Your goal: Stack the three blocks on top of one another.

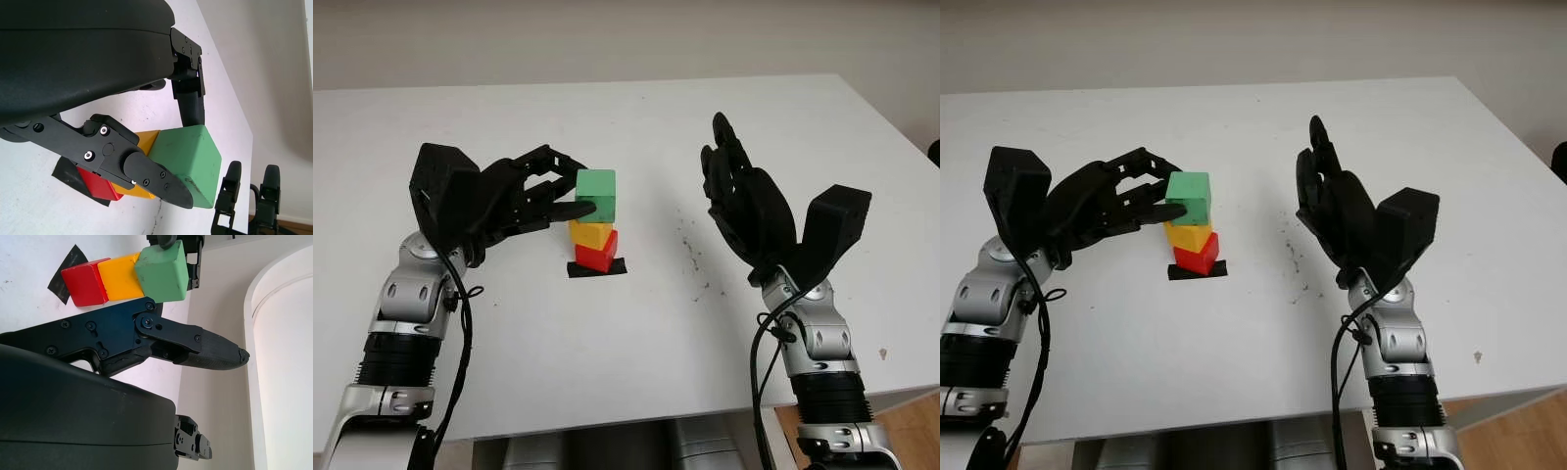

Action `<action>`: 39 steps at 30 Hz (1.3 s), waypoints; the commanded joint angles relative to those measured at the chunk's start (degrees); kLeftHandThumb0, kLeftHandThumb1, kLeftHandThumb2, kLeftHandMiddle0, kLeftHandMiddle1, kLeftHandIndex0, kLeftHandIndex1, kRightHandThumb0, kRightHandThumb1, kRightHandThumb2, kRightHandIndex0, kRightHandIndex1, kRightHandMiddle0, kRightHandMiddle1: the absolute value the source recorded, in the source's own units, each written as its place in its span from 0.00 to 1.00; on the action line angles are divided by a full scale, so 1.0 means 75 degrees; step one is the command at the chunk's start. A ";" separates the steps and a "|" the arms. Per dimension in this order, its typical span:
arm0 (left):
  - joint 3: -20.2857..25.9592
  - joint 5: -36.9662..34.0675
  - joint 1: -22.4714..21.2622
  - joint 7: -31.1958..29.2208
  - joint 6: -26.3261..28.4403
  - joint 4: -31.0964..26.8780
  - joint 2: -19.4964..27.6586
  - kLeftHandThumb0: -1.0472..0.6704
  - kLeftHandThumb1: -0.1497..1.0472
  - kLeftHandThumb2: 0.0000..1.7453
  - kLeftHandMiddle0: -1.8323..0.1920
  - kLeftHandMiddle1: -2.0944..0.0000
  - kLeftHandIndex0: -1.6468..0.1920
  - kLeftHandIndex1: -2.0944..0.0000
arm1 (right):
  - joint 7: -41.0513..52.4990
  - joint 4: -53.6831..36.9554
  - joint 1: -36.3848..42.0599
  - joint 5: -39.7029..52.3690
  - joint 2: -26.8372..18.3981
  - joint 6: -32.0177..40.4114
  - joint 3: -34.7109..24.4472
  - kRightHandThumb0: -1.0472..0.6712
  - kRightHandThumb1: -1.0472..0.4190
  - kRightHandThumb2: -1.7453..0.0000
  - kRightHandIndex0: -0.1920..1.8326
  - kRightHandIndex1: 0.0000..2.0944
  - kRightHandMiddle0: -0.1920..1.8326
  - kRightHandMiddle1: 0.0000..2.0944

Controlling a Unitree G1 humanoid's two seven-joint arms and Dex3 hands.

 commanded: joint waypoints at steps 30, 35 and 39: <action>0.0709 -0.0882 0.0595 0.0049 -0.0347 -0.0968 -0.0239 0.05 1.00 0.26 1.00 1.00 1.00 0.98 | 0.0014 0.0001 -0.0141 -0.0033 -0.0038 -0.0034 -0.0021 0.19 0.00 0.60 0.00 0.00 0.00 0.00; 0.1464 -0.1600 0.1322 0.1062 -0.0463 -0.2331 -0.0880 0.07 1.00 0.30 1.00 1.00 1.00 0.99 | 0.0028 0.0170 -0.0222 -0.0040 -0.0037 -0.0052 -0.0020 0.19 0.00 0.61 0.00 0.00 0.00 0.00; 0.1853 -0.1657 0.1832 0.1864 -0.0983 -0.3130 -0.1291 0.09 1.00 0.36 1.00 1.00 1.00 1.00 | 0.0013 0.0361 -0.0339 -0.0063 0.0005 -0.0047 0.0014 0.18 0.00 0.61 0.00 0.00 0.00 0.00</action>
